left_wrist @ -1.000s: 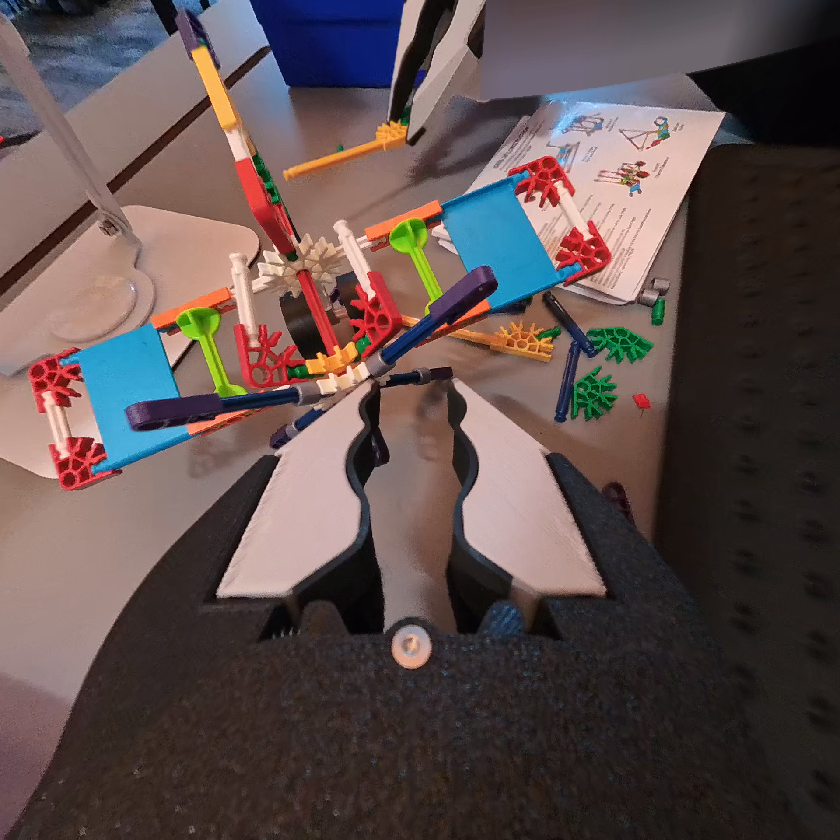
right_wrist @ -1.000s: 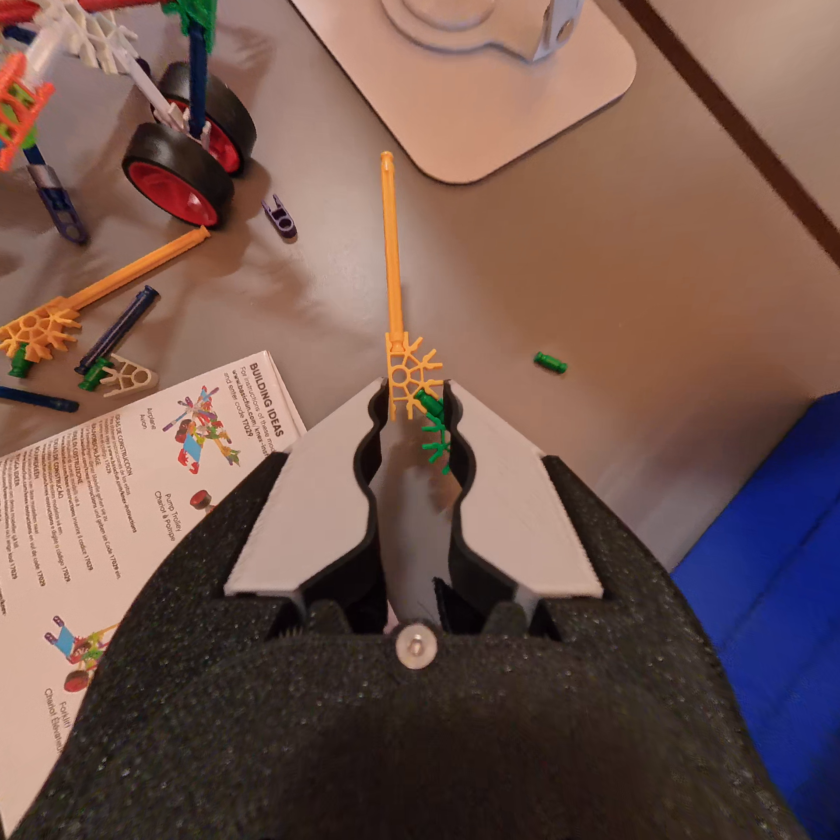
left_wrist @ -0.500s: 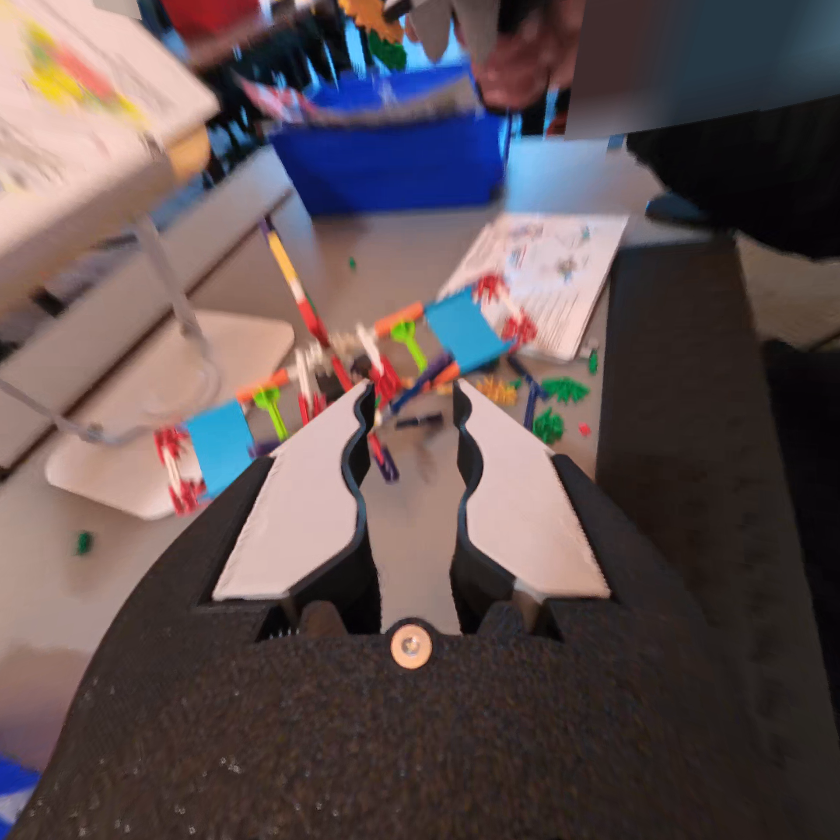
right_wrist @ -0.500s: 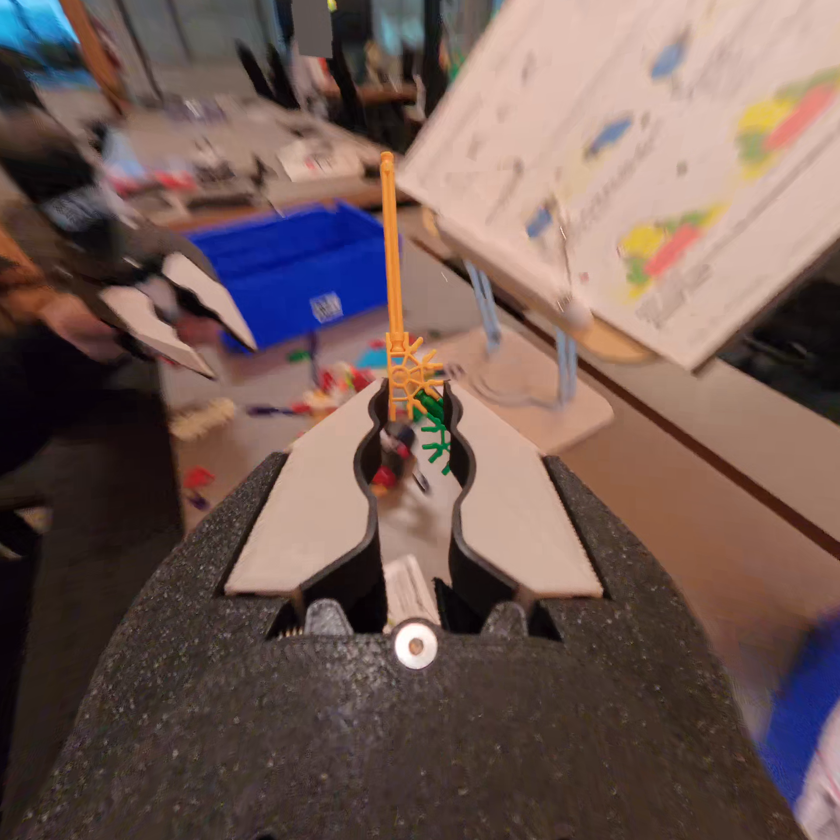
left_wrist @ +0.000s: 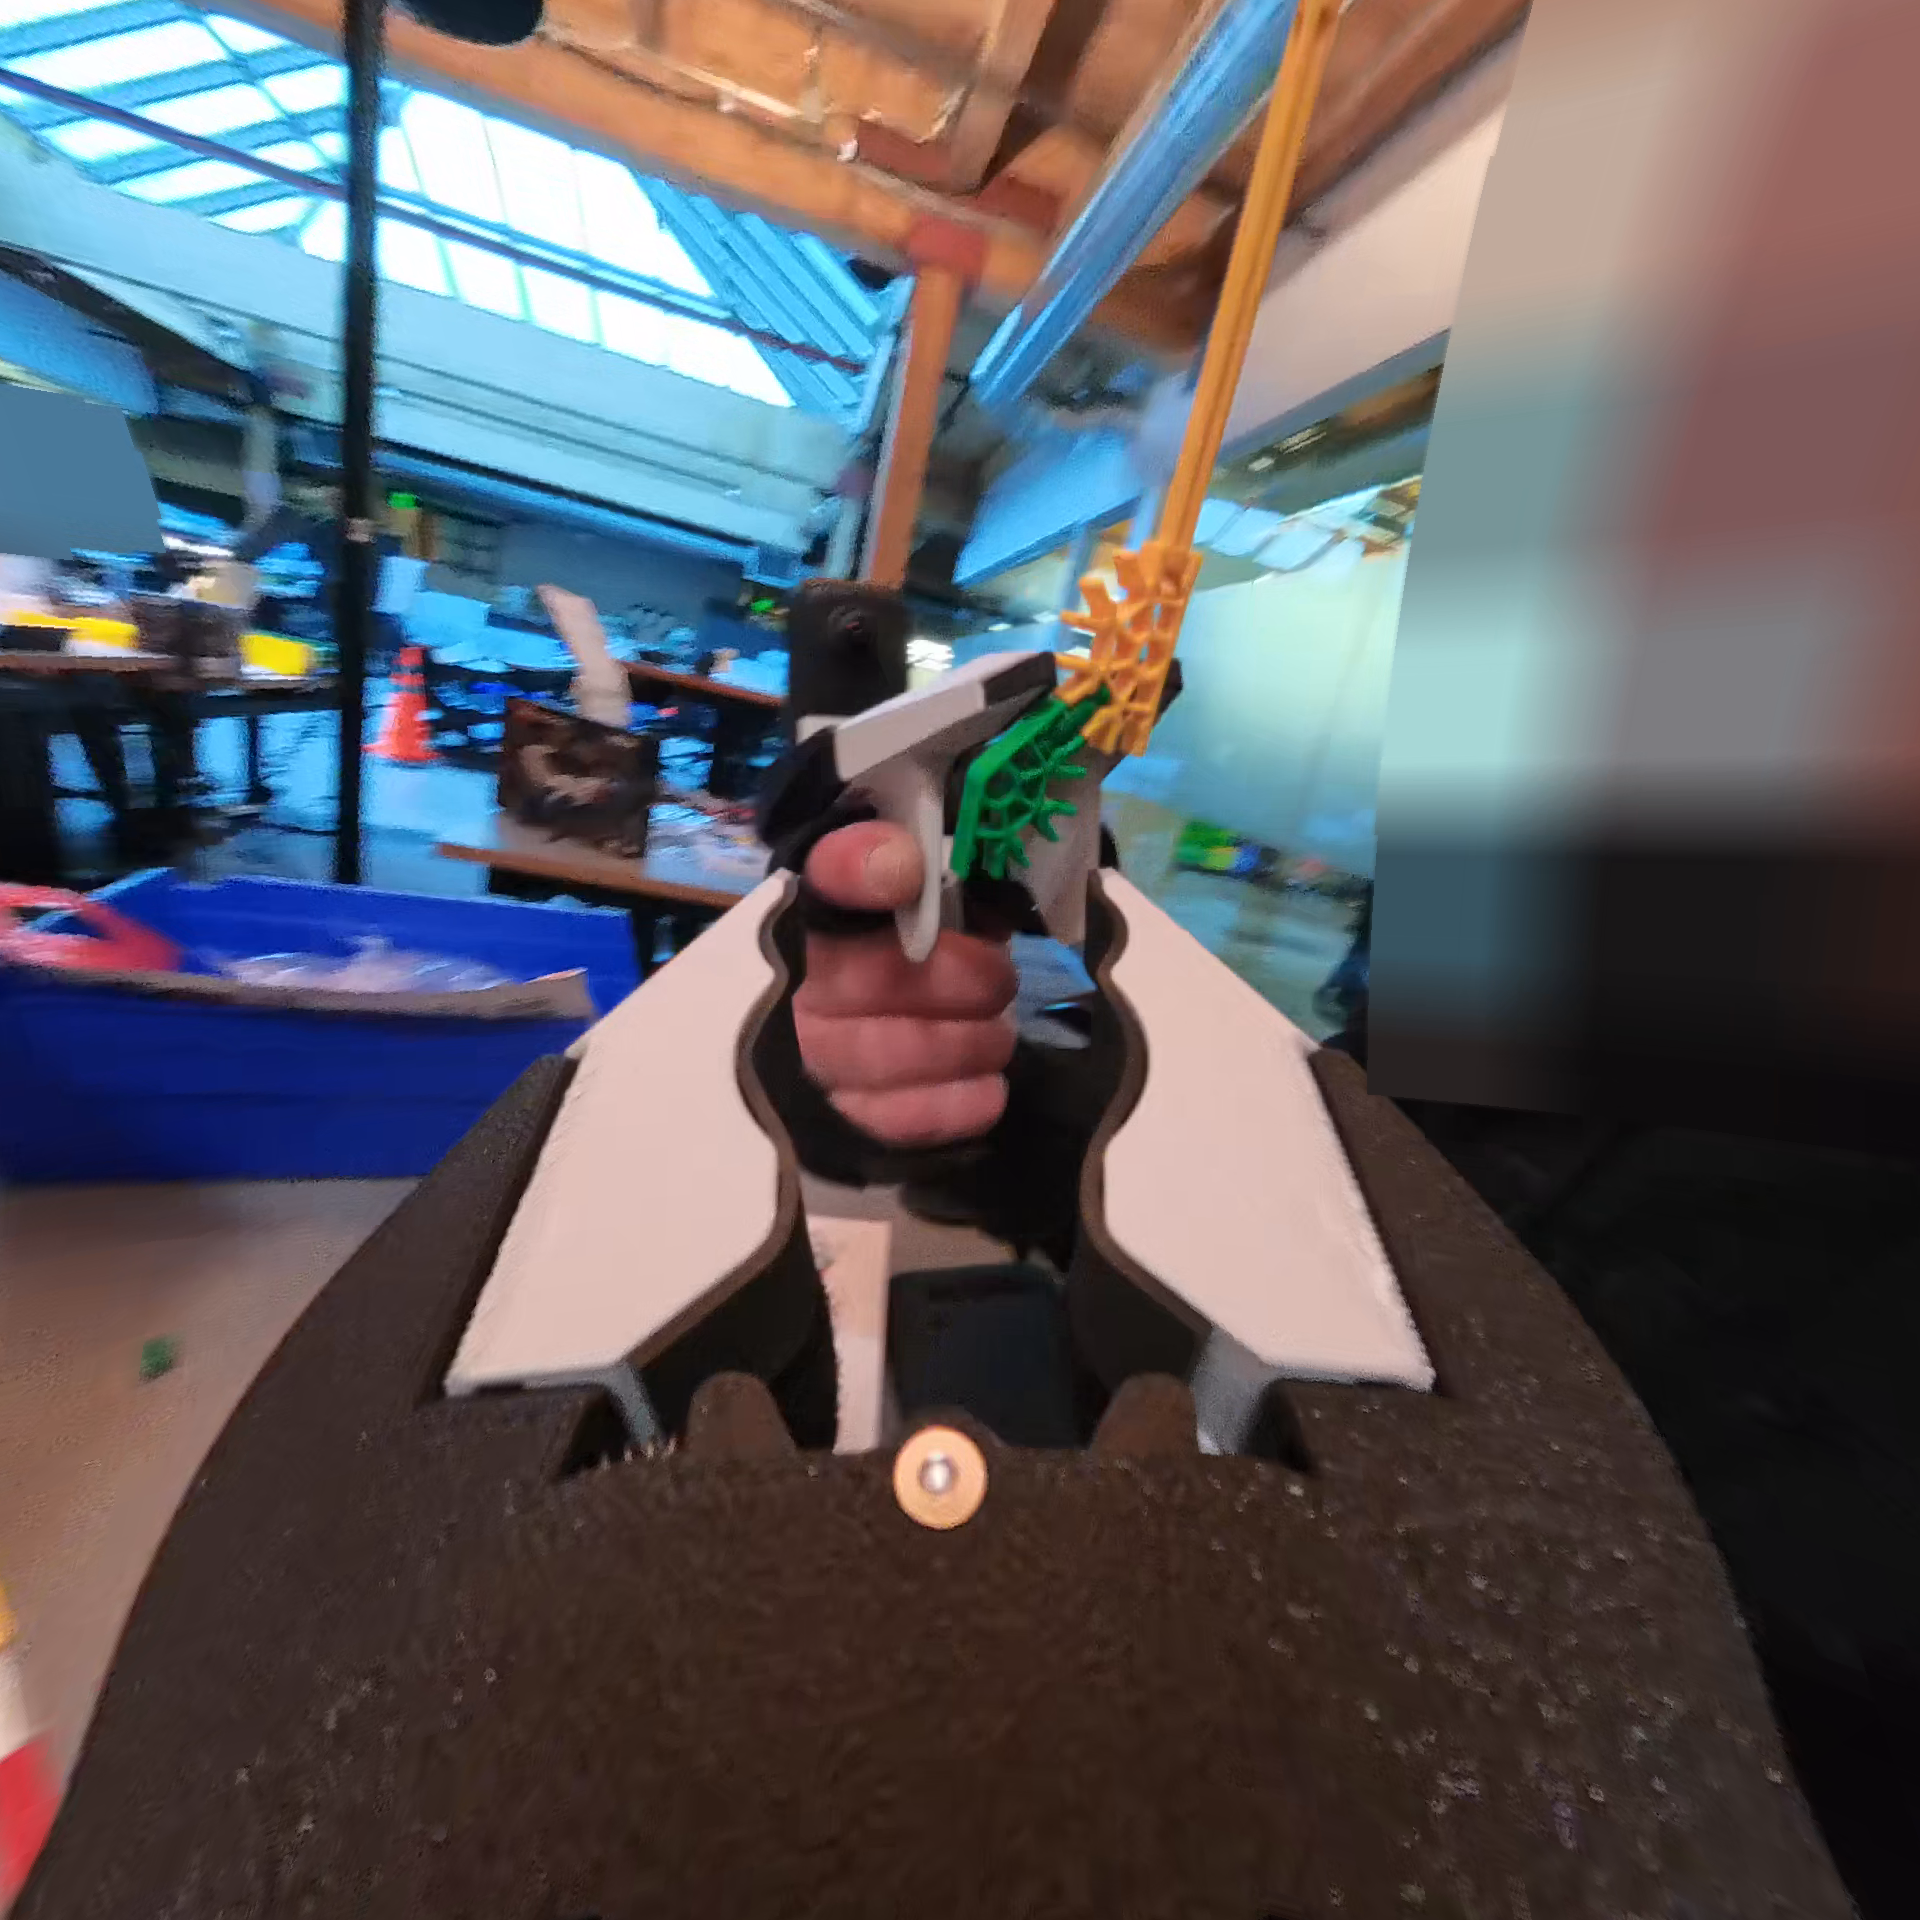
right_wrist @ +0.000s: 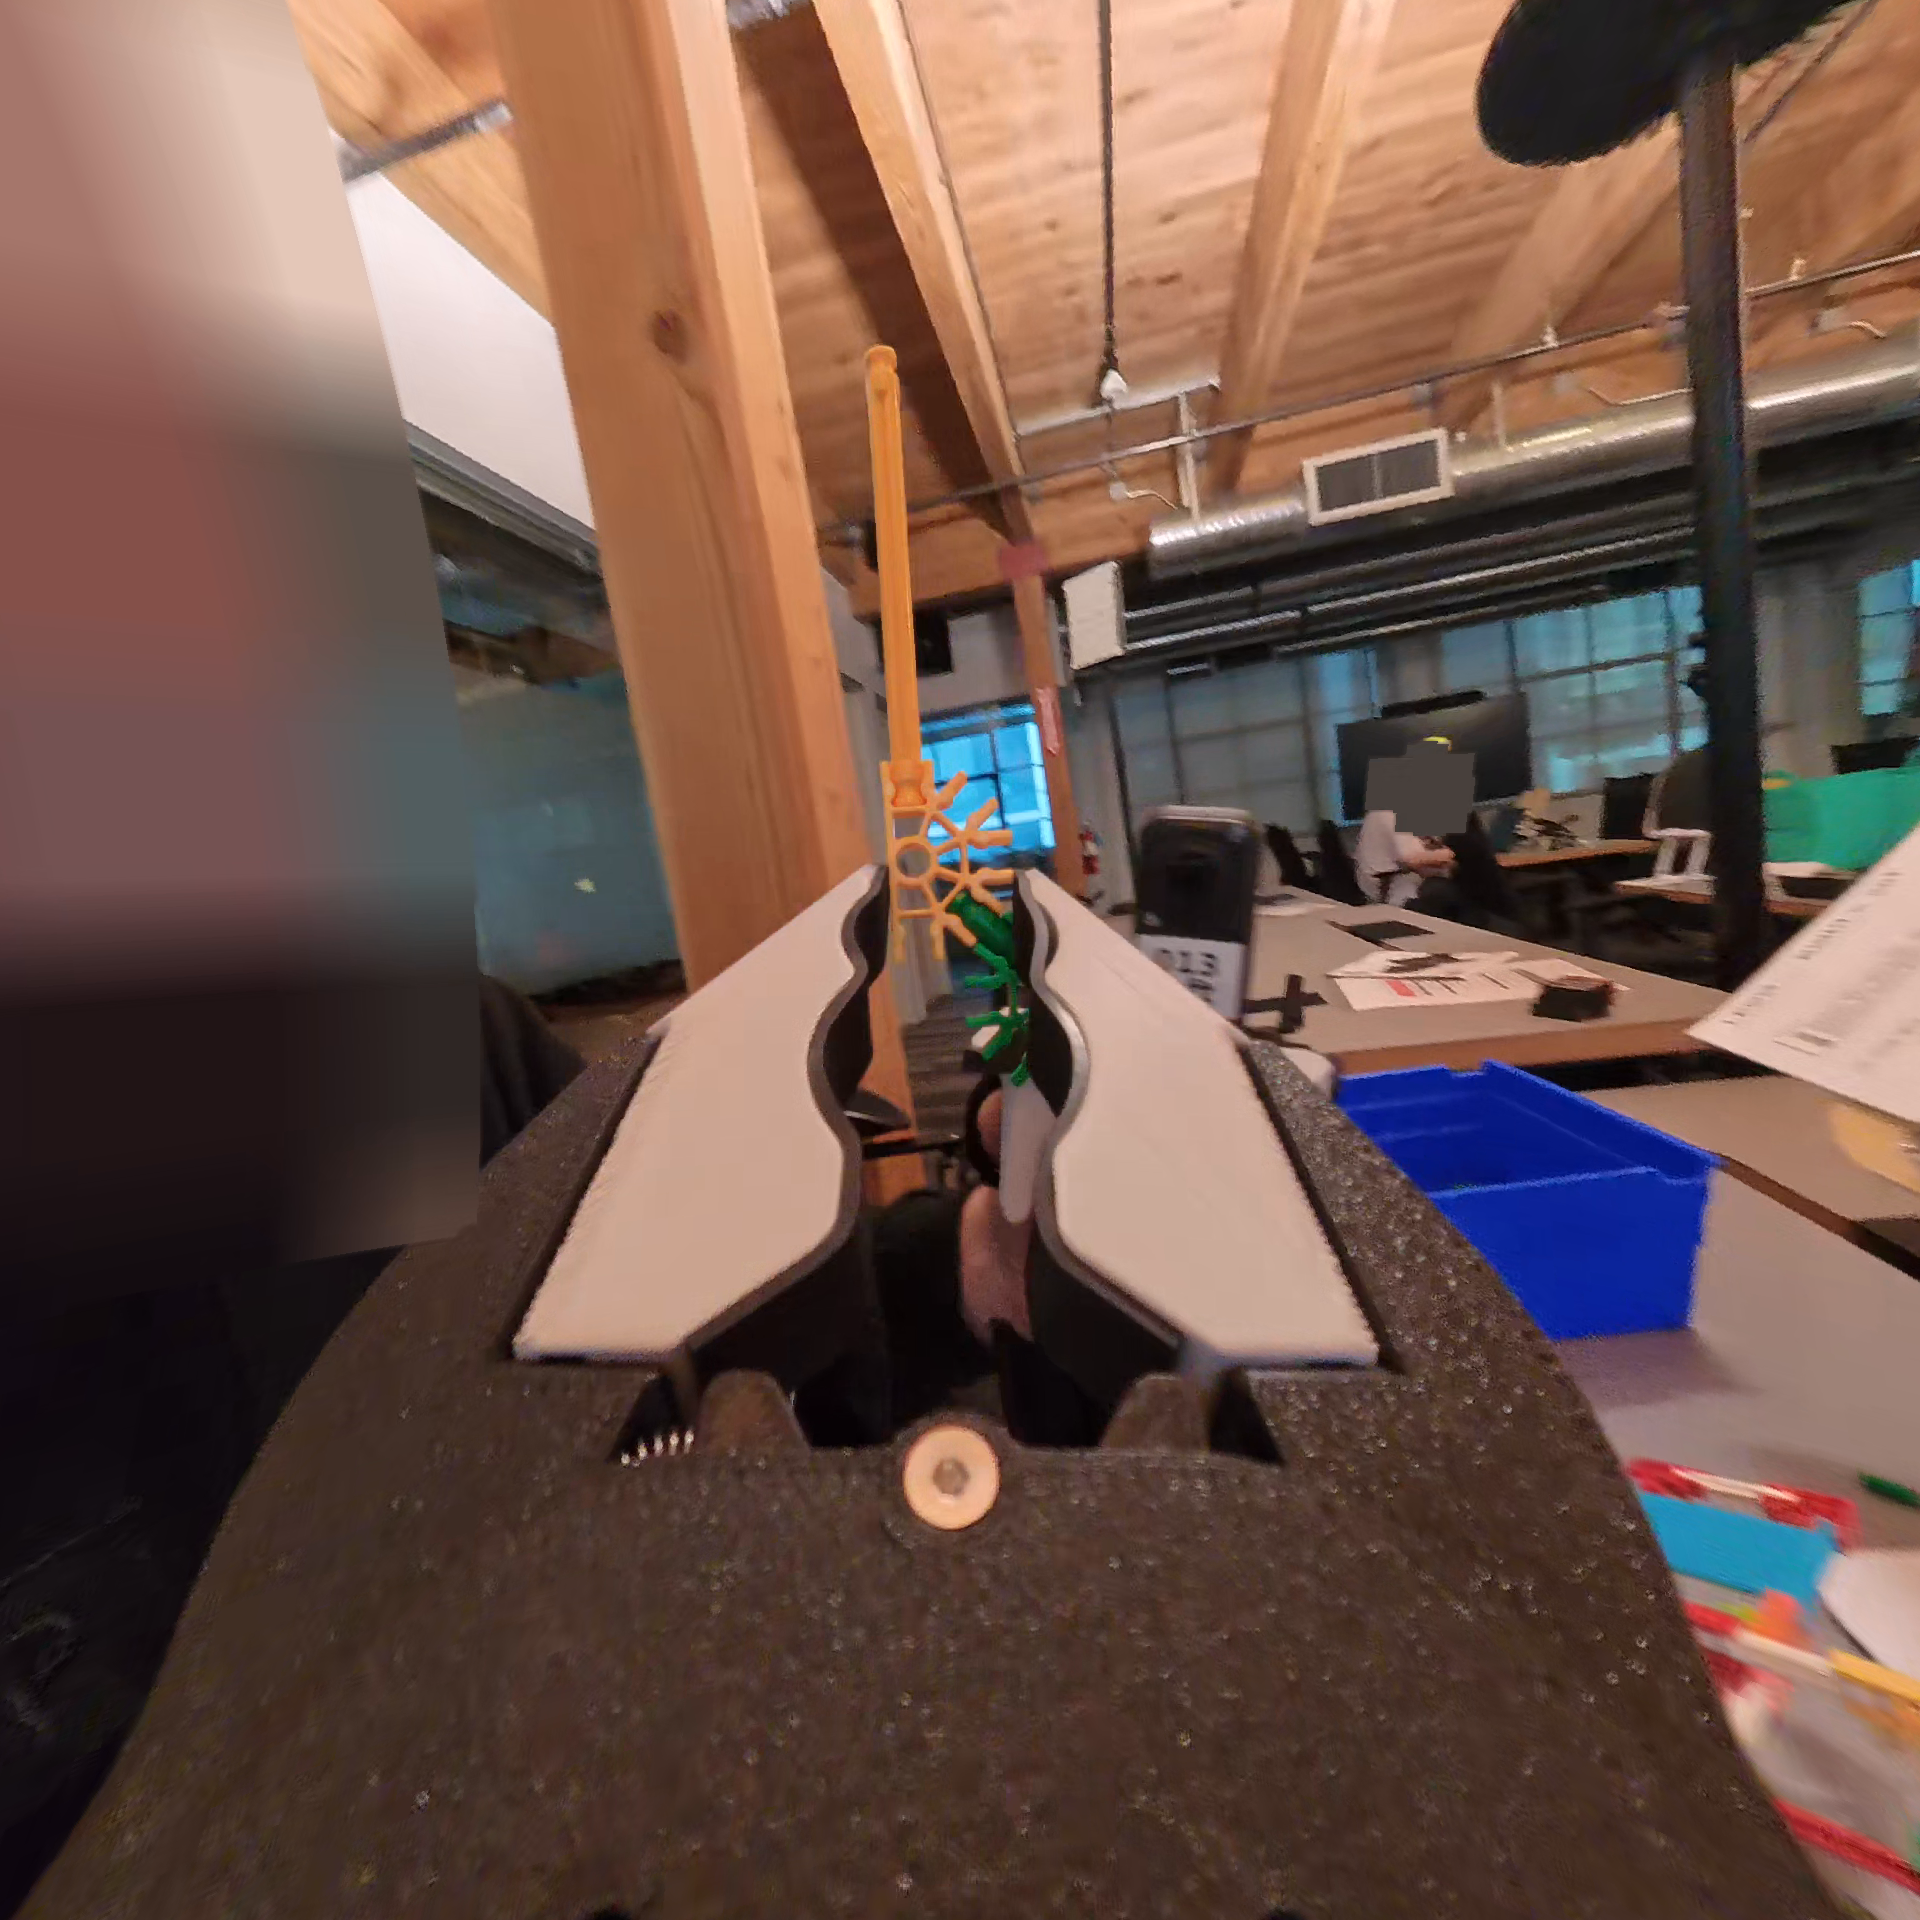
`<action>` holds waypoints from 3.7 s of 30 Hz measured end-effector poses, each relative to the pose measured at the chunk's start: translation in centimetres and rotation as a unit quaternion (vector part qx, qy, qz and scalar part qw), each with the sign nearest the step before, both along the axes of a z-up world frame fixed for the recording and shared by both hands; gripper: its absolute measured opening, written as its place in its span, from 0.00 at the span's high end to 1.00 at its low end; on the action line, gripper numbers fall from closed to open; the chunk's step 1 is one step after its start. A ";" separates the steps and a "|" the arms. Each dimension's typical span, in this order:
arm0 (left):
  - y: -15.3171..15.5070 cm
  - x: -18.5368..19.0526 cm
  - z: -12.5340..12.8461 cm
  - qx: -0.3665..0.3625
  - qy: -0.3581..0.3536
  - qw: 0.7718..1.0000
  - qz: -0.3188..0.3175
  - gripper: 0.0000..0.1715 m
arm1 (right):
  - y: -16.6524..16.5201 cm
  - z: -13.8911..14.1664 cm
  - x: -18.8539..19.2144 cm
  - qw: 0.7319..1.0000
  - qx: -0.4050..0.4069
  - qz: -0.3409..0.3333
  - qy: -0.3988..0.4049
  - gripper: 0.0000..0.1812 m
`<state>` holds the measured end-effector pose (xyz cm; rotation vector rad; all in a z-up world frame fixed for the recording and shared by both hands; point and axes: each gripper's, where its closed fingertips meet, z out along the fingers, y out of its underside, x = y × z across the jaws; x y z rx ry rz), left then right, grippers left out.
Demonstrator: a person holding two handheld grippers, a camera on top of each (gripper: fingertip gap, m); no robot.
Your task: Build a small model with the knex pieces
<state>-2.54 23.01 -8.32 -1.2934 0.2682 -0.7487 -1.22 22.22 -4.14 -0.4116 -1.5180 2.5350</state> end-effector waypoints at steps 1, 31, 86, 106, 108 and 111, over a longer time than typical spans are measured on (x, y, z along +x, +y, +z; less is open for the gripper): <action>0.0 0.6 0.1 0.008 -0.011 1.000 -0.028 0.69 | -0.4 -0.1 0.1 1.000 -0.009 0.012 0.000 0.87; 1.5 -5.4 -2.2 0.008 -0.066 0.997 0.028 0.87 | -0.8 -4.1 -7.9 0.981 0.099 -0.146 -0.083 0.99; 0.6 -14.4 -13.0 -0.332 0.237 0.887 0.219 0.87 | 4.2 -11.3 -16.4 0.917 0.354 -0.101 -0.155 0.97; 0.3 -16.1 -13.3 -0.336 0.372 0.808 0.309 0.97 | 3.5 -9.8 -15.0 0.791 0.566 -0.228 0.052 0.88; 0.4 -15.9 -12.9 -0.328 0.376 0.807 0.316 0.97 | 2.9 -12.6 -15.4 0.750 0.631 -0.196 0.035 0.88; 0.4 -15.2 -12.6 -0.315 0.377 0.814 0.308 0.97 | 3.3 -14.8 -16.8 0.701 0.684 -0.198 0.021 0.88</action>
